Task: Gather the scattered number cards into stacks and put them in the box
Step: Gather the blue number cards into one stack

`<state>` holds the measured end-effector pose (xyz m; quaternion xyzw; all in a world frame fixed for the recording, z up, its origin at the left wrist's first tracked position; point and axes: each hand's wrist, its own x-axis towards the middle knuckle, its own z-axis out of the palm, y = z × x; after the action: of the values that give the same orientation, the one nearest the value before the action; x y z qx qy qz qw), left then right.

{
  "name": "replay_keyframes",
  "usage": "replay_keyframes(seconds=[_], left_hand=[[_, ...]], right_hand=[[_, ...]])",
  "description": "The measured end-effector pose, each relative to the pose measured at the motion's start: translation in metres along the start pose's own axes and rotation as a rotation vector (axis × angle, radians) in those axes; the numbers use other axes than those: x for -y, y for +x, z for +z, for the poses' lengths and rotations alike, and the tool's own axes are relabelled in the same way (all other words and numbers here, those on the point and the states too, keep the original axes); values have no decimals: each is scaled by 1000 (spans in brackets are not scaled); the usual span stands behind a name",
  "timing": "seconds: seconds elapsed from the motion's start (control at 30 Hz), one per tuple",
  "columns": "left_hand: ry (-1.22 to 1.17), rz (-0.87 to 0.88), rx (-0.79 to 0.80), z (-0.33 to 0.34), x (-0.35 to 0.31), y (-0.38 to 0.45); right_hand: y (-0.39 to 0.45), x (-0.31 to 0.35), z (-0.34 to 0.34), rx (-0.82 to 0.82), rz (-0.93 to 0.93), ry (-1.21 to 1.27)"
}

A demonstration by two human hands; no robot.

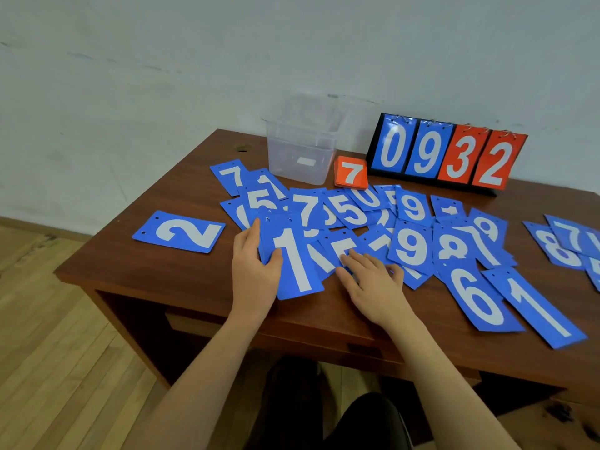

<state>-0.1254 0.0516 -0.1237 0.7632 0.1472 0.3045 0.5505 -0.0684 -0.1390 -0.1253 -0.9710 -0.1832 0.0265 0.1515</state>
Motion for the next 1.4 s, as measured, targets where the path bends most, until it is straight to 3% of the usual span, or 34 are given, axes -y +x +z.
replay_keyframes(seconds=[0.17, 0.27, 0.37, 0.63, 0.93, 1.07, 1.4], left_hand=[[26, -11, 6, 2, 0, -3], [30, -25, 13, 3, -2, -4], [49, -32, 15, 2, -3, -5], [36, -51, 35, 6, -2, -5], [39, -37, 39, 7, -8, -12], [-45, -34, 59, 18, -15, -15], [-77, 38, 176, 65, -37, -21]], right_hand=[[-7, 6, 0, -114, -13, 130], [-2, 8, 2, -237, 163, 214], [3, 7, 0, -201, 309, 198], [7, 12, -1, -147, 437, 272], [-9, 13, -22, -581, 201, 866], [-11, 21, -27, -574, 211, 1101], [-9, 11, -23, -545, 207, 1002]])
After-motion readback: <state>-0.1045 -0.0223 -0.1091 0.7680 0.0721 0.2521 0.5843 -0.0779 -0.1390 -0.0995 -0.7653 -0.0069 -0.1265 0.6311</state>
